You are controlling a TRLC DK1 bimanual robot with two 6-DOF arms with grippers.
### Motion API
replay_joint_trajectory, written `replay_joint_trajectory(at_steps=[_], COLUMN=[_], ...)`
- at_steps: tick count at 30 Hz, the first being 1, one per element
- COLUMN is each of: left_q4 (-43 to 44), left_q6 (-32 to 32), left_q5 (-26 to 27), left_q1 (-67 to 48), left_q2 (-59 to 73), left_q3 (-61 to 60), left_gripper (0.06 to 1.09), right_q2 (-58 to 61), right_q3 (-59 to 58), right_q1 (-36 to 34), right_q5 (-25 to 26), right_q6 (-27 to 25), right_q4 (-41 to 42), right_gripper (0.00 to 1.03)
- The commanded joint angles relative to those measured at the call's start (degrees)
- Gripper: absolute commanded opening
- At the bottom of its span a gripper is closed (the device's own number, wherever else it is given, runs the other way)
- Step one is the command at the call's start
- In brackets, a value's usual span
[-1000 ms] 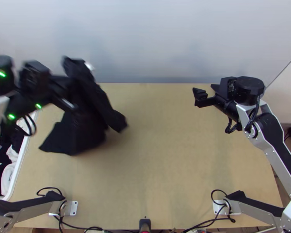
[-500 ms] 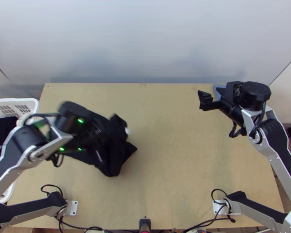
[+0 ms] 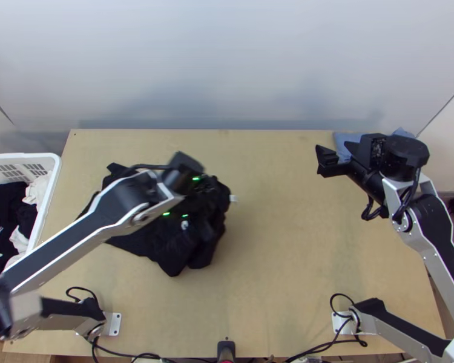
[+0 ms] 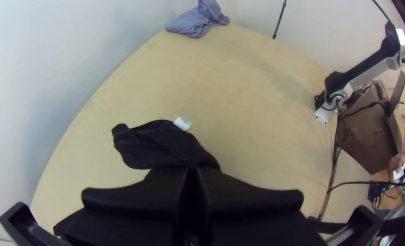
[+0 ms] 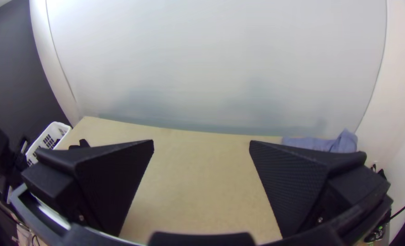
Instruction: Fold the t-shirt
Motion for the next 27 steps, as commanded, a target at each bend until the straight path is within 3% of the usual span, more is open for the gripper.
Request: replay_joint_trajectory(at_steps=[1,8,16,23,27], left_q4=[7.28,9.13,6.84,15.63,18.62], left_q6=[-4.62,-8.75,-7.7,-7.34,-6.03], left_q5=[-0.2,-2.83,-2.83,-3.36,-6.35], left_q1=[-2.13,-3.18,-7.93,-8.28,-6.26], left_q2=[12.47,26.71,43.58,48.68,50.52], left_q3=[3.95,17.05,37.35,40.52,40.78], left_gripper=[0.09,0.09,0.09,0.09,0.09], right_q2=[-2.11,-3.96,-5.54,-5.8,-5.71], right_q3=[-3.16,-7.82,-10.89,-10.45,-11.16], right_q1=[-1.88,-2.85,-4.25,-7.94,-8.82], right_q5=[0.01,0.01,0.27,0.27,0.27], right_q6=[0.38,0.03,0.03,-1.9,-1.9], right_q4=[1.37,3.3,6.2,6.38,7.26], right_gripper=[0.98,0.98,0.97,0.98,0.98])
